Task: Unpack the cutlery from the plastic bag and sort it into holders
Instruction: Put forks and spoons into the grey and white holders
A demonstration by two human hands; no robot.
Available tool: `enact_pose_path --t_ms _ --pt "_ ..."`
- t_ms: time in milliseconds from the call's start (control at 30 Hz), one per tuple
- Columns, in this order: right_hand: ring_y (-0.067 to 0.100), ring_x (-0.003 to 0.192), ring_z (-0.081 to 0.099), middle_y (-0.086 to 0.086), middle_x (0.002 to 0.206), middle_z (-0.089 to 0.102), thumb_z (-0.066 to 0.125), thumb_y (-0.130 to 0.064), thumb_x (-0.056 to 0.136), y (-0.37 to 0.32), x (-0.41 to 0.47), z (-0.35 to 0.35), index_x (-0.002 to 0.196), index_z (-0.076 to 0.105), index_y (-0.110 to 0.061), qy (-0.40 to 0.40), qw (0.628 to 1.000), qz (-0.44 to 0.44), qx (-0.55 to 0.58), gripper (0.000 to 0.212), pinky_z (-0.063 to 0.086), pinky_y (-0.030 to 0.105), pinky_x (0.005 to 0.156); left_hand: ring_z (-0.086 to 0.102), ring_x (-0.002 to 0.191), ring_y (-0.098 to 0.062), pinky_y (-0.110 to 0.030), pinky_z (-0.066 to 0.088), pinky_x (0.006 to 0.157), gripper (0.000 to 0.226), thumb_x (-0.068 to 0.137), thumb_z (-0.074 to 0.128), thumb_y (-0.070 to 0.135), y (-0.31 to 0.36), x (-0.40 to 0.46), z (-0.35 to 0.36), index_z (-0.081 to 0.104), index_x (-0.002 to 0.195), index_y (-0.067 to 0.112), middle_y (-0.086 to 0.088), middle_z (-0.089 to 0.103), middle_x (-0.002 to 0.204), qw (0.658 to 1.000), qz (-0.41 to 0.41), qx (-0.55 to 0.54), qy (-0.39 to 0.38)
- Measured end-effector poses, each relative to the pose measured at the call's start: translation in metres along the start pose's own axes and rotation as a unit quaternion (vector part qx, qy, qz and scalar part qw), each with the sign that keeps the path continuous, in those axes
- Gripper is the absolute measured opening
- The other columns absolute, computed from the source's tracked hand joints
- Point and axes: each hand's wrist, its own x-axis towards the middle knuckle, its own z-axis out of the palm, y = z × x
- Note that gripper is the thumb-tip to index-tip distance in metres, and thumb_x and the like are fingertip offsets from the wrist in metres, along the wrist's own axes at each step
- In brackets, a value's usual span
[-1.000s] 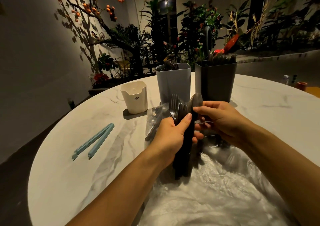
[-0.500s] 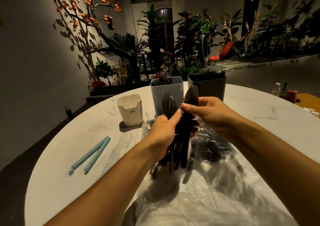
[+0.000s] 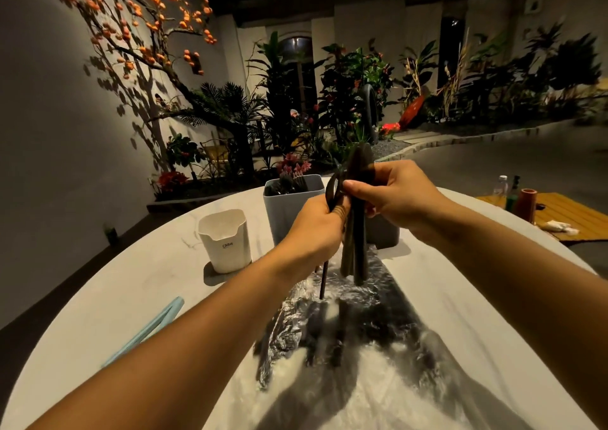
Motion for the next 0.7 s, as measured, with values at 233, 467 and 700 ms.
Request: enact_pose_path --t_ms 233,467,700 --pt "0.016 0.079 0.071 0.006 0.089 0.075 0.067 -0.018 0.092 -0.019 0.036 -0.027 0.094 0.072 -0.014 0.005 0.999 -0.013 -0.037 0.007 0.054 0.021 0.06 0.034 0.039 -0.001 -0.021 0.028 0.046 0.031 0.107 0.046 0.024 0.027 0.041 -0.008 0.056 0.078 0.017 0.014 0.043 0.045 0.999 0.027 -0.017 -0.016" --pt "0.02 0.084 0.075 0.007 0.091 0.074 0.067 -0.014 0.091 -0.04 0.075 -0.046 0.088 0.07 -0.016 0.01 0.998 -0.047 -0.03 0.005 0.062 0.032 0.074 0.056 0.052 -0.005 -0.015 0.043 0.048 0.029 0.103 0.05 0.024 0.067 0.079 -0.012 0.059 0.078 0.016 0.002 0.061 0.071 0.998 0.051 0.002 0.027" --pt "0.023 0.083 0.074 0.01 0.094 0.072 0.065 -0.01 0.092 -0.043 0.112 -0.051 0.089 0.068 -0.015 0.046 0.994 -0.092 -0.021 0.006 0.062 0.036 0.076 0.045 0.044 0.001 -0.027 0.035 0.058 0.03 0.102 0.049 0.021 0.072 0.123 -0.011 0.064 0.077 0.014 0.01 0.061 0.061 0.997 0.054 0.003 0.06"
